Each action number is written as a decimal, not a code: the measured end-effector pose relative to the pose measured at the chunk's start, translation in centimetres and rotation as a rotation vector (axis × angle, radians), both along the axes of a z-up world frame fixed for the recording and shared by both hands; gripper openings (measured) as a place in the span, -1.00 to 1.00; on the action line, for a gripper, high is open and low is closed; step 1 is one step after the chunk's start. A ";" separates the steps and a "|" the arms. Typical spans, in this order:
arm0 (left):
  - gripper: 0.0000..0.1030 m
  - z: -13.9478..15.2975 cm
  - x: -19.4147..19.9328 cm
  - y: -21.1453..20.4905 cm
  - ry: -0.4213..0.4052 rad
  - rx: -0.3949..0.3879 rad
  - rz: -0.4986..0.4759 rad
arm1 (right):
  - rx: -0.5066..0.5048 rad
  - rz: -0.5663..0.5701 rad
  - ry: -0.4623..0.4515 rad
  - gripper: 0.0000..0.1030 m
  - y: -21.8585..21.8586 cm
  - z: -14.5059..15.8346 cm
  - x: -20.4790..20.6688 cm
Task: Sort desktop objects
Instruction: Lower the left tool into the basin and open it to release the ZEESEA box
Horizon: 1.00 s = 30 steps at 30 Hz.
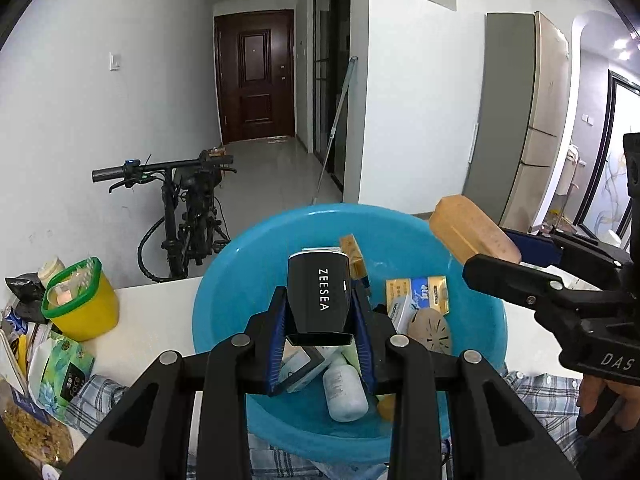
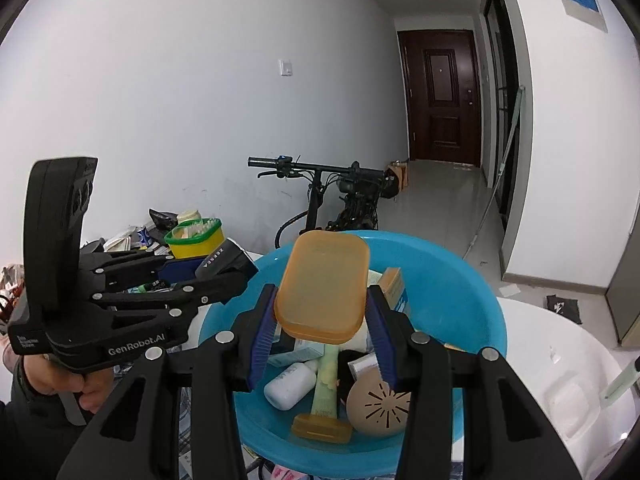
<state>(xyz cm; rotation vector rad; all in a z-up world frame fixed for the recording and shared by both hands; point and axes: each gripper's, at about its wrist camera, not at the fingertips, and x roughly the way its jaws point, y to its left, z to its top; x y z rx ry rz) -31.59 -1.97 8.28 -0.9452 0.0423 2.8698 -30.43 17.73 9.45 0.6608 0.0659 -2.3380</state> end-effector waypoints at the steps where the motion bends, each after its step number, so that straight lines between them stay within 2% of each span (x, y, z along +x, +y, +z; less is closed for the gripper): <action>1: -0.36 -0.2 -0.2 0.1 -0.005 -0.002 0.000 | -0.002 -0.001 -0.003 -0.16 0.0 -0.1 -0.1; 9: -0.36 -0.7 -0.3 0.3 -0.012 -0.031 0.018 | 0.003 0.015 -0.016 -0.16 -0.3 -0.6 -0.1; 18: -0.36 -0.5 -0.4 0.0 -0.014 -0.017 0.005 | 0.000 0.001 -0.014 -0.16 -0.1 -0.5 -0.3; 20: -0.36 -0.2 -0.2 0.1 -0.015 0.006 -0.006 | 0.000 -0.003 -0.016 -0.16 -0.2 -0.6 -0.4; 27: -0.36 0.1 0.2 0.6 -0.001 -0.018 -0.011 | 0.002 0.001 -0.017 -0.16 -0.2 -0.5 -0.5; 30: -0.36 0.1 0.2 0.6 -0.008 0.006 -0.030 | 0.003 -0.001 -0.017 -0.16 -0.1 -0.6 -0.6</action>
